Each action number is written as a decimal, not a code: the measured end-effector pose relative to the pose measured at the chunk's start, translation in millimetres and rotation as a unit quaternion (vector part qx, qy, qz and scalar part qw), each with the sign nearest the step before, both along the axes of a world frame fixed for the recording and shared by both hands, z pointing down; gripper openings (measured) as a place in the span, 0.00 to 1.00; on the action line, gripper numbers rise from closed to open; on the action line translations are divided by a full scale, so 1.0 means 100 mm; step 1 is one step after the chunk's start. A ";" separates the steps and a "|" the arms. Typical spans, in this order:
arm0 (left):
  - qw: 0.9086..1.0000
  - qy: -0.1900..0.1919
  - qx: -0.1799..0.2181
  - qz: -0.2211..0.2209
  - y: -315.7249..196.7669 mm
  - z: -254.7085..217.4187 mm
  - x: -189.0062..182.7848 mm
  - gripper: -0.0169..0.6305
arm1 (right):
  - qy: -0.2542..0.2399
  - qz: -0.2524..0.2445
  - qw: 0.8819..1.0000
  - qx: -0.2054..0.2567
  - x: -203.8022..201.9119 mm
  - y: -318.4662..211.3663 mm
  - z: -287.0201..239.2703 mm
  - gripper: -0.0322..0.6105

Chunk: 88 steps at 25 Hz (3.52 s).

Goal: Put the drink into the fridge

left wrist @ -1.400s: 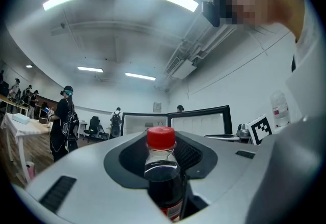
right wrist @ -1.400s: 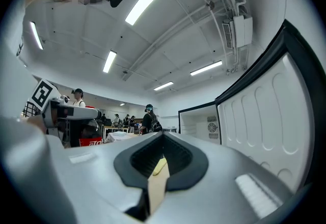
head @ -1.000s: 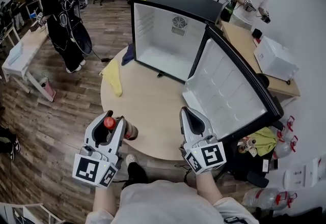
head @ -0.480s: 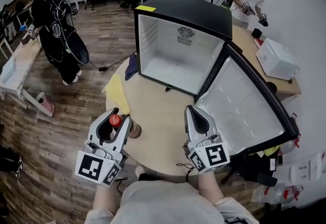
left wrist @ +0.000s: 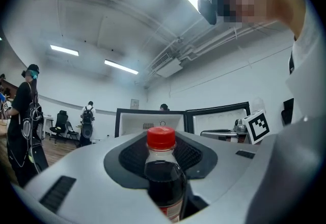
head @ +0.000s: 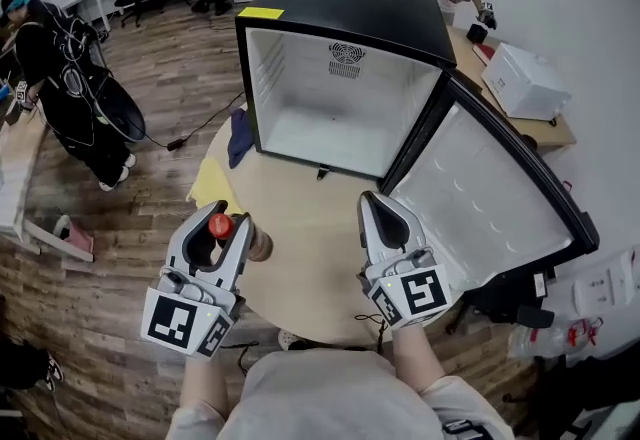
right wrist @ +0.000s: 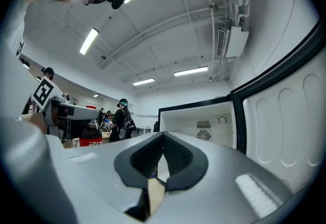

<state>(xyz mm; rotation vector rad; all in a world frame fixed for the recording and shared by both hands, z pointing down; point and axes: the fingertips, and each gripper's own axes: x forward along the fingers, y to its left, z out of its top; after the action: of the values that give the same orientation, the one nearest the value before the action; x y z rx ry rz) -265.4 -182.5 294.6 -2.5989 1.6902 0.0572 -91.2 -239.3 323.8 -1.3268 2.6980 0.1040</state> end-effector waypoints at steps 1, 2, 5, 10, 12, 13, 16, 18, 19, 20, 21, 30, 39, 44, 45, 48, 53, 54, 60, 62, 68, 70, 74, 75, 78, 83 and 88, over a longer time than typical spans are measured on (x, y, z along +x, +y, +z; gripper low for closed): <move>1.000 -0.001 -0.001 0.008 -0.05 0.01 -0.01 0.25 | 0.003 0.006 1.000 0.001 -0.01 -0.02 0.00 0.07; 1.000 -0.001 -0.002 0.017 -0.09 0.02 -0.01 0.25 | 0.006 0.013 1.000 0.003 -0.02 -0.04 -0.01 0.07; 0.999 -0.002 -0.005 0.040 -0.25 0.04 0.00 0.25 | 0.012 0.030 0.999 0.012 0.00 -0.09 -0.06 0.07; 0.998 -0.002 -0.013 0.067 -0.53 0.10 0.06 0.25 | 0.020 0.055 0.998 0.020 0.09 -0.19 -0.17 0.07; 0.997 -0.003 -0.016 0.075 -0.65 0.12 0.10 0.25 | 0.025 0.063 0.997 0.020 0.14 -0.24 -0.18 0.07; 0.997 -0.004 -0.018 0.079 -0.71 0.12 0.13 0.25 | 0.026 0.066 0.997 0.019 0.16 -0.27 -0.17 0.07; 0.996 -0.009 -0.019 0.089 -0.89 0.13 0.24 0.25 | 0.028 0.068 0.997 0.013 0.21 -0.37 -0.14 0.07; 0.995 -0.012 -0.020 0.093 -1.02 0.13 0.31 0.25 | 0.026 0.067 0.997 0.011 0.22 -0.47 -0.11 0.07; 0.995 -0.013 -0.021 0.095 -1.08 0.14 0.33 0.25 | 0.025 0.066 0.997 0.010 0.22 -0.52 -0.09 0.07; 0.995 -0.012 -0.022 0.095 -1.15 0.14 0.35 0.25 | 0.024 0.064 0.998 0.008 0.22 -0.58 -0.07 0.07; 0.995 -0.011 -0.024 0.096 -1.21 0.15 0.37 0.25 | 0.023 0.062 0.998 0.007 0.22 -0.63 -0.05 0.07; 0.996 -0.016 -0.031 0.083 -1.77 0.18 0.49 0.25 | 0.011 0.051 0.999 0.001 0.25 -1.07 0.03 0.07; 0.997 -0.016 -0.028 0.075 -2.49 0.30 0.68 0.25 | 0.003 0.061 0.998 -0.027 0.47 -1.33 0.28 0.07; 0.997 0.002 -0.044 0.066 -2.91 0.50 0.74 0.25 | -0.002 0.060 0.997 -0.045 0.52 -1.45 0.43 0.07; 0.997 0.003 -0.048 0.064 -2.99 0.55 0.75 0.25 | -0.002 0.058 0.997 -0.048 0.52 -1.47 0.46 0.07; 0.997 -0.007 -0.057 0.057 -3.21 0.70 0.78 0.25 | -0.002 0.056 0.997 -0.057 0.51 -1.53 0.56 0.07; 0.997 -0.015 -0.066 0.046 -3.55 0.91 0.82 0.25 | -0.007 0.056 0.996 -0.072 0.52 -1.64 0.69 0.07; 0.997 -0.015 -0.067 0.045 -3.61 0.94 0.83 0.25 | -0.007 0.057 0.996 -0.074 0.52 -1.66 0.71 0.07; 0.997 -0.033 -0.065 0.039 -3.91 1.09 0.89 0.25 | -0.008 0.059 0.995 -0.084 0.50 -1.74 0.82 0.07; 0.997 -0.034 -0.065 0.037 -4.01 1.12 0.92 0.25 | -0.008 0.059 0.994 -0.088 0.49 -1.77 0.85 0.07; 0.997 -0.041 -0.062 0.037 -4.24 1.22 1.02 0.25 | -0.009 0.062 0.993 -0.097 0.54 -1.88 0.94 0.07; 0.996 -0.044 -0.064 0.038 -4.28 1.25 1.05 0.25 | -0.010 0.063 0.993 -0.099 0.55 -1.89 0.96 0.07; 0.996 -0.037 -0.069 0.036 -4.32 1.32 1.06 0.25 | -0.012 0.065 0.993 -0.102 0.58 -1.90 0.99 0.07; 0.996 -0.036 -0.067 0.036 -4.32 1.33 1.06 0.25 | -0.012 0.066 0.992 -0.103 0.58 -1.90 1.00 0.07; 0.997 -0.034 -0.063 0.039 -4.33 1.33 1.05 0.25 | -0.014 0.066 0.992 -0.107 0.58 -1.90 1.03 0.07; 0.997 -0.032 -0.059 0.044 -4.31 1.33 1.06 0.26 | -0.015 0.063 0.992 -0.105 0.56 -1.88 1.00 0.07; 0.995 -0.035 -0.074 0.057 -4.28 1.37 1.09 0.37 | -0.014 0.064 0.992 -0.103 0.56 -1.85 0.97 0.07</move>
<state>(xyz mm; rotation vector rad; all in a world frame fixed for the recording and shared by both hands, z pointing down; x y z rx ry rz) -156.7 -610.6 431.9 -2.7662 1.5787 -0.1586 -35.7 -424.1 420.5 -1.5457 2.6570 -0.1855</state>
